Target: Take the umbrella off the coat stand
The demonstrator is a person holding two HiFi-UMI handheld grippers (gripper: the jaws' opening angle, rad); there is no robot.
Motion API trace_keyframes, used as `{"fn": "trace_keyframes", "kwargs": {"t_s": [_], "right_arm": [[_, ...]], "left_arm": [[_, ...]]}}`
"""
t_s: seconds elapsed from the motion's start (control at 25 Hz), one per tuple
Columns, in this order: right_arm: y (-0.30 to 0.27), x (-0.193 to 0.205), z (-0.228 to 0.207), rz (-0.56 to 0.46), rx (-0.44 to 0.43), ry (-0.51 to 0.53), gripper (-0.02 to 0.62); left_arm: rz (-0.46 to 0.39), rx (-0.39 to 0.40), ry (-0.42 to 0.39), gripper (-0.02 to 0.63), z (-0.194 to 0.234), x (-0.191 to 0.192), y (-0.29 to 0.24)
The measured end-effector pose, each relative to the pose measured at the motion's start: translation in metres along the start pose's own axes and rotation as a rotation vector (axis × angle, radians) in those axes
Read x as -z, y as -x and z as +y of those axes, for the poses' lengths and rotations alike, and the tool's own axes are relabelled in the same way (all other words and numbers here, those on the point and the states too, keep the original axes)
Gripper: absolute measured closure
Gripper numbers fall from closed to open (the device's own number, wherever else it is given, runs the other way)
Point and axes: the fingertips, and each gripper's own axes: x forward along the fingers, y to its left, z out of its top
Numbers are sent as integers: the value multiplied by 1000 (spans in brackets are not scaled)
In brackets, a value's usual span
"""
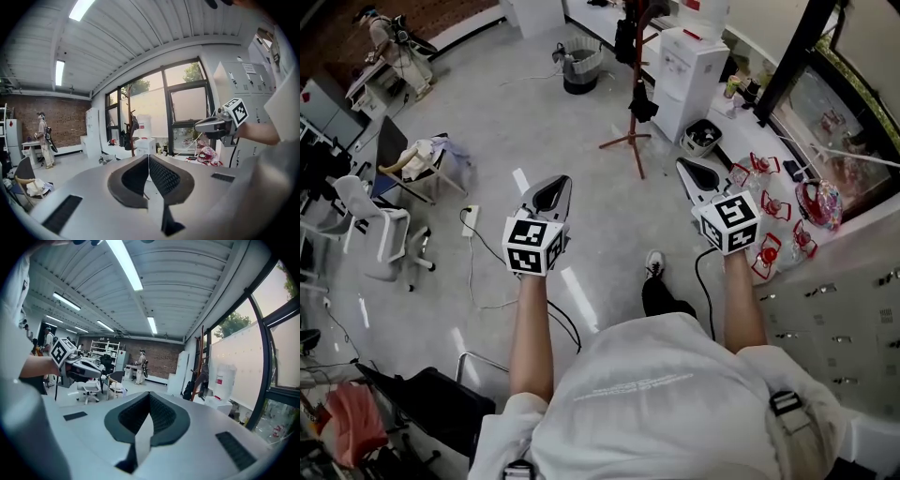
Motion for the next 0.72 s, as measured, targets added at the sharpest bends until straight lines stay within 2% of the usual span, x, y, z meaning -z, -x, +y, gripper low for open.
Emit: {"fn": "trace_keyframes", "kwargs": {"t_s": [0.28,0.32,0.4,0.72], "right_arm": [[-54,-1,-78,-41,-9,9,572],[-62,-1,-93,-45,-12,5,572],[-76,3,-122,-48,-21,-6,572],[-128,24,-217,-50,-57,-73,572]], "left_arm": [[24,-25,25,584,27,-12,-95],[26,-29,21,573,29,-18,-111],[34,-37,17,510,33,-28,-141],[79,-76,17,466,40,-49,-240]]}}
